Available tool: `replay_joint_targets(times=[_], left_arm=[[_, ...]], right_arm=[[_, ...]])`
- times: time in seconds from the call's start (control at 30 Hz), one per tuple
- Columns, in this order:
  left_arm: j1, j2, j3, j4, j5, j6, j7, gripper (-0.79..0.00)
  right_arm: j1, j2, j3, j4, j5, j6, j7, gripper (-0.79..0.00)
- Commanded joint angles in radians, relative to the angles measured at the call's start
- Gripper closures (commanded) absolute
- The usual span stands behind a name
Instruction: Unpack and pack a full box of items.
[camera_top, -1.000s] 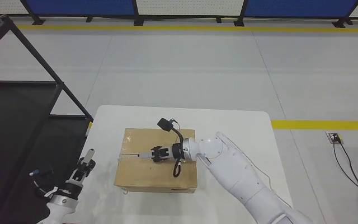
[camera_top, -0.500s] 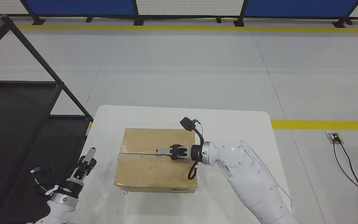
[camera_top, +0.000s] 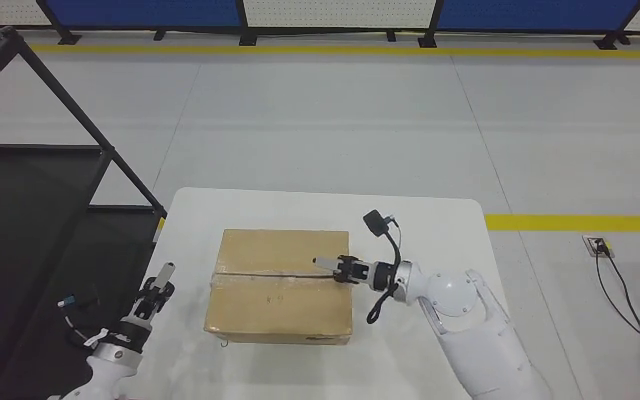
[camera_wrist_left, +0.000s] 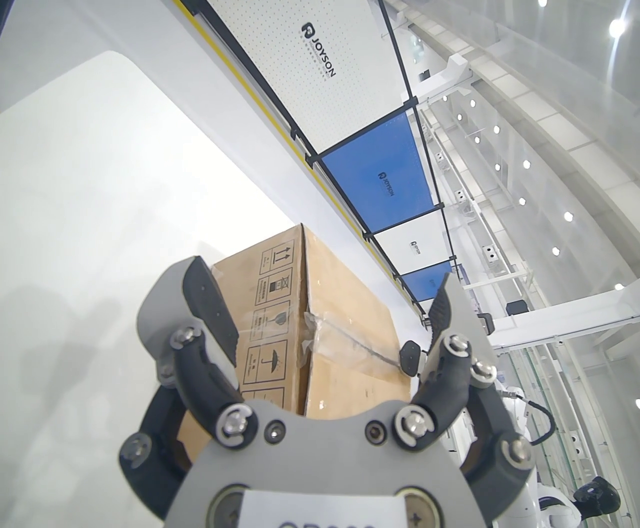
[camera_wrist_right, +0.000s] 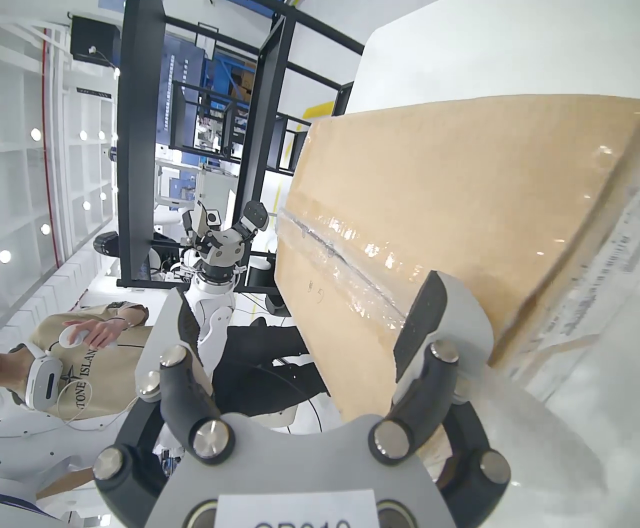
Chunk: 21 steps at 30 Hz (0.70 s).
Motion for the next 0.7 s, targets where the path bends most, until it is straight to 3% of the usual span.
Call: replay_joint_targets(times=[0.0, 0.67], left_arm=[[-0.001, 0.0, 0.003, -0.002, 0.005, 0.002, 0.002, -0.785], [-0.013, -0.004, 0.047, -0.026, 0.045, 0.035, 0.027, -0.785]], right_arm=[[-0.01, 0.005, 0.017, -0.003, 0.011, -0.001, -0.002, -0.785], [-0.053, 0.039, 0.076, 0.017, 0.048, -0.011, 0.016, -0.785]])
